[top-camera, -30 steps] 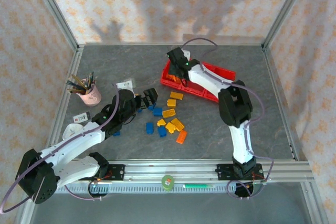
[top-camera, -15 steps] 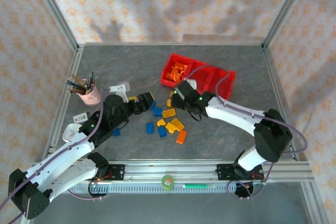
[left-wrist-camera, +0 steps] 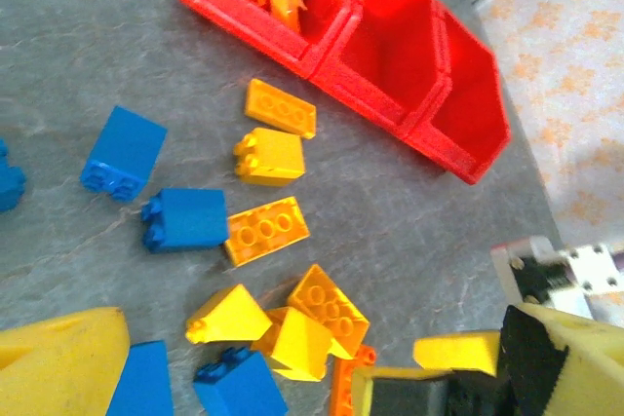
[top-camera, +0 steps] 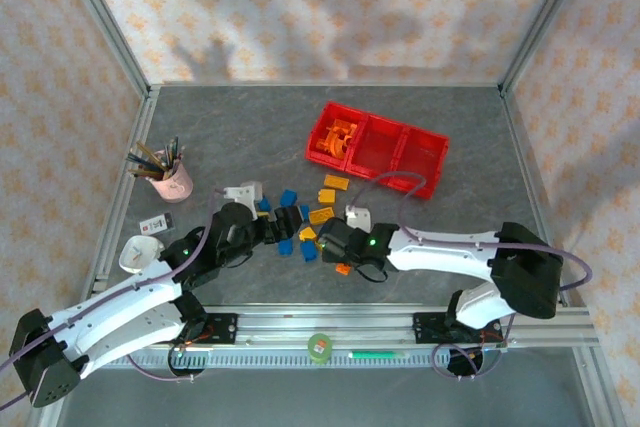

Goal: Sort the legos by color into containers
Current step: Pick up the lego from the bottom-center of the table.

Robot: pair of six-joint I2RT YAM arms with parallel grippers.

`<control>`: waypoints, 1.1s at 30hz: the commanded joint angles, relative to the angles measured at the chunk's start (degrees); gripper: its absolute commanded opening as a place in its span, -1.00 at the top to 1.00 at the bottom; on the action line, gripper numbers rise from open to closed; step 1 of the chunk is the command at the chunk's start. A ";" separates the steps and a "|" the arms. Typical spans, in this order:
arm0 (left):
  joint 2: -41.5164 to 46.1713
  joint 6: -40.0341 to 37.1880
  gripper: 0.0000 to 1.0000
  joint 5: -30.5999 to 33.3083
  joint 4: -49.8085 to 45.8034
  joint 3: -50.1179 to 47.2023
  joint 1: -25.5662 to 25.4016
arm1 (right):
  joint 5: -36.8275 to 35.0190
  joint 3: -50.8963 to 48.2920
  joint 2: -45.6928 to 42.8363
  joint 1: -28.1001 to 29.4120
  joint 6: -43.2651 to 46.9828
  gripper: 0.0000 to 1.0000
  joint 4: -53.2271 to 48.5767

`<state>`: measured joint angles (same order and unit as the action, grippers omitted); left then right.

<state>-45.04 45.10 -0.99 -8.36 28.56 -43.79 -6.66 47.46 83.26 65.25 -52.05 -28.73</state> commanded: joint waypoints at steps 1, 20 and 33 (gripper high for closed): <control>2.13 2.09 -0.98 3.07 0.32 -1.65 -0.38 | -4.36 0.04 2.54 1.82 -6.64 -0.61 -1.93; 2.39 1.59 -0.98 4.47 -0.67 -1.31 -0.42 | -8.24 0.53 11.29 3.48 -10.54 -0.23 -3.44; 2.66 1.39 -0.98 4.78 -0.03 -1.31 -0.42 | -7.01 -2.95 7.95 3.57 -10.35 0.24 -0.54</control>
<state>-43.18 46.52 2.24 -8.62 27.14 -43.90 -13.30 45.89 91.59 68.75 -61.89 -30.92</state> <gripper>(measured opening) 0.992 0.388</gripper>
